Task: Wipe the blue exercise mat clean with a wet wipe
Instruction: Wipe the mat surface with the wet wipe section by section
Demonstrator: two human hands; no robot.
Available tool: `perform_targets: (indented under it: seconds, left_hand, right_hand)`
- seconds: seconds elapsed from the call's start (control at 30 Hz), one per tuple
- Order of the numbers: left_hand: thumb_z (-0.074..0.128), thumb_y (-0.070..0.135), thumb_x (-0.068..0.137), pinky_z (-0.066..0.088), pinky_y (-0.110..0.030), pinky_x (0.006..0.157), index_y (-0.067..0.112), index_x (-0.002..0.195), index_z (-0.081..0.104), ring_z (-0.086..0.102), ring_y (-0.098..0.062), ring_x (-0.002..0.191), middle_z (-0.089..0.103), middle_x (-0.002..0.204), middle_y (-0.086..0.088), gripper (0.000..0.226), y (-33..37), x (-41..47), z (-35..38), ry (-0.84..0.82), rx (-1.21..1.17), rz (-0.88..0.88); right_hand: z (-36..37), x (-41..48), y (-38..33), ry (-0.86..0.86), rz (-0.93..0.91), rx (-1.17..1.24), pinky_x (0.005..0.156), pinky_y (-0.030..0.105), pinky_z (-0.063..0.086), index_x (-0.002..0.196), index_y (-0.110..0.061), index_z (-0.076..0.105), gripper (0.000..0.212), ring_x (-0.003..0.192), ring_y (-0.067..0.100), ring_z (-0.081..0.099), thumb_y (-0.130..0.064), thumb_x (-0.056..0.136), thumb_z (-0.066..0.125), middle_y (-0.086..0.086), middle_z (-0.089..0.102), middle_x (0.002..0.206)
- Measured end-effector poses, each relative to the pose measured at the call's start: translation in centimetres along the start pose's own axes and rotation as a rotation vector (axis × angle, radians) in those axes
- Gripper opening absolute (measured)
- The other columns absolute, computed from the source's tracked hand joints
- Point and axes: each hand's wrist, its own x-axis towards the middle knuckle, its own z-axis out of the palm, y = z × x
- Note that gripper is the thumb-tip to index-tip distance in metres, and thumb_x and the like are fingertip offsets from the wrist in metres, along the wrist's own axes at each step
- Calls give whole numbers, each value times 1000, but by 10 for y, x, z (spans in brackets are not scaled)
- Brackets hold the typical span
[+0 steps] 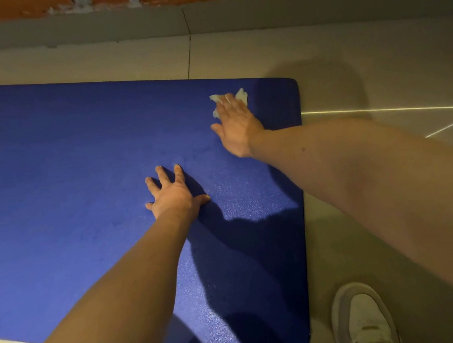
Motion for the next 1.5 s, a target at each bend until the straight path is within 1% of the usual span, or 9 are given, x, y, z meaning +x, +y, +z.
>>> perform_targets:
  seconds: [0.17, 0.37, 0.6, 0.7, 0.9, 1.0, 1.2, 1.3, 1.5]
  left_hand:
    - [69, 62, 83, 22, -64, 117, 36, 159, -4, -16, -34, 152, -19, 166, 0, 109, 0, 0, 1, 8, 14, -1]
    - [70, 62, 82, 22, -64, 118, 35, 159, -3, -15, -35, 152, -18, 166, 0, 109, 0, 0, 2, 21, 8, 6]
    - [70, 62, 82, 22, -63, 118, 36, 159, -3, -15, -34, 152, -20, 165, 1, 109, 0, 1, 2, 12, 11, 4]
    - [70, 61, 83, 21, -63, 118, 36, 159, -4, -15, -34, 152, -20, 165, 1, 109, 0, 1, 2, 5, 5, 1]
    - [69, 63, 83, 22, -63, 118, 36, 159, -4, -15, -35, 152, -19, 165, 0, 109, -1, 1, 2, 17, 10, 10]
    - [69, 63, 83, 20, -65, 118, 35, 159, -4, -15, -36, 152, -19, 165, 0, 110, -1, 2, 3, 18, 10, 11]
    - [70, 62, 83, 21, -65, 117, 35, 159, -3, -15, -36, 151, -19, 165, 0, 109, -1, 1, 3, 17, 2, 12]
    - [70, 61, 83, 20, -66, 117, 35, 159, -4, -16, -35, 151, -19, 165, 0, 109, -1, 1, 3, 15, -13, 12]
    - [70, 63, 82, 21, -65, 117, 35, 159, -3, -15, -36, 152, -18, 166, -1, 110, -2, 1, 4, 25, -5, 26]
  right_hand:
    - [-14, -1, 45, 79, 95, 10, 128, 44, -3, 161, -13, 19, 67, 157, 24, 0, -43, 106, 43, 3, 7, 169]
    - [-32, 12, 64, 6, 460, -51, 127, 43, -7, 162, -4, -2, 71, 157, 31, -11, -49, 110, 15, 15, -10, 170]
    - [-14, 25, -16, 41, 79, 1, 127, 46, -8, 161, 0, 7, 67, 156, 30, 0, -41, 110, 24, 11, 4, 170]
    - [-8, 23, -20, -47, -74, -14, 128, 40, -5, 161, -1, 2, 70, 157, 27, -7, -43, 110, 25, 10, -3, 171]
    - [-29, 27, 45, 32, 143, -34, 127, 40, 9, 159, -14, 26, 64, 156, 29, 8, -48, 107, 40, 5, 9, 168]
    - [-33, 23, 52, 8, 294, -94, 128, 42, -2, 162, -6, 5, 69, 157, 28, -10, -46, 110, 24, 10, -7, 171]
    - [3, 11, -26, 76, 0, -138, 127, 50, 0, 161, -5, 12, 65, 155, 33, 6, -43, 109, 25, 14, 10, 169]
    - [19, 1, -39, -8, -102, -91, 128, 43, 1, 161, -1, 6, 70, 157, 29, -3, -44, 110, 24, 11, 1, 171]
    - [-9, -1, 29, 54, 3, -88, 128, 39, -3, 162, -10, 11, 67, 157, 25, -3, -40, 108, 38, 4, 4, 171]
